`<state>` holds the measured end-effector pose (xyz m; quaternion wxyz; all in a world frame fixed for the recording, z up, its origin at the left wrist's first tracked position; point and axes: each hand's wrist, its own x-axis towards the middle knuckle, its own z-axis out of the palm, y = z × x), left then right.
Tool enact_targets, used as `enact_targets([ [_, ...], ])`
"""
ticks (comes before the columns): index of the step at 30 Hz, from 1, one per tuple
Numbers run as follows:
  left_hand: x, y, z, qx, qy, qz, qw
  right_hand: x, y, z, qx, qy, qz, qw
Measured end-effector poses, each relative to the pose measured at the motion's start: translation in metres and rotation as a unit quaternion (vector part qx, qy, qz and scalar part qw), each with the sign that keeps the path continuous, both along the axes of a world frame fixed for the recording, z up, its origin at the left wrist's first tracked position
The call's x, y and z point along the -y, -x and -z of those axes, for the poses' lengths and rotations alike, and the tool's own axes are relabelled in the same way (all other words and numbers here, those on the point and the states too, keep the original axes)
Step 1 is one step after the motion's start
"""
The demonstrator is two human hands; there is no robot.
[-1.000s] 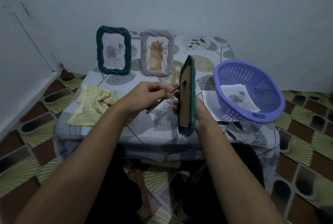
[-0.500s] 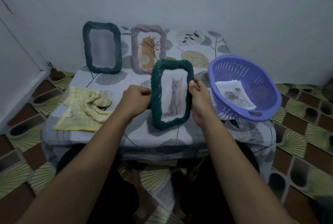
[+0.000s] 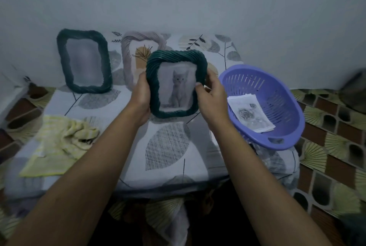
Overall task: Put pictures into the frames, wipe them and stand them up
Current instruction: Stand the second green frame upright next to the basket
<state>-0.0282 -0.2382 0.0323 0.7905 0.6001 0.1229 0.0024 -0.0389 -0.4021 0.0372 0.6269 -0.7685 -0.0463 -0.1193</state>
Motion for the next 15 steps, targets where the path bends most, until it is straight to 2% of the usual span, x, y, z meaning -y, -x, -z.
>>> enact_targets([
  [3,0.012,-0.023,-0.002,0.014,0.023,-0.004,1.0,0.007,-0.019,-0.015,-0.014,0.155,0.065,0.986],
  [5,0.02,-0.039,-0.003,0.018,0.025,-0.016,0.999,0.012,-0.03,-0.023,-0.043,0.216,0.075,0.972],
  [10,0.037,-0.077,0.005,0.007,0.022,-0.015,1.0,0.023,-0.055,-0.032,-0.085,0.18,0.079,0.977],
  [15,0.05,-0.101,0.012,0.003,0.061,-0.018,0.998,0.034,-0.075,-0.037,-0.133,0.225,0.063,0.963],
])
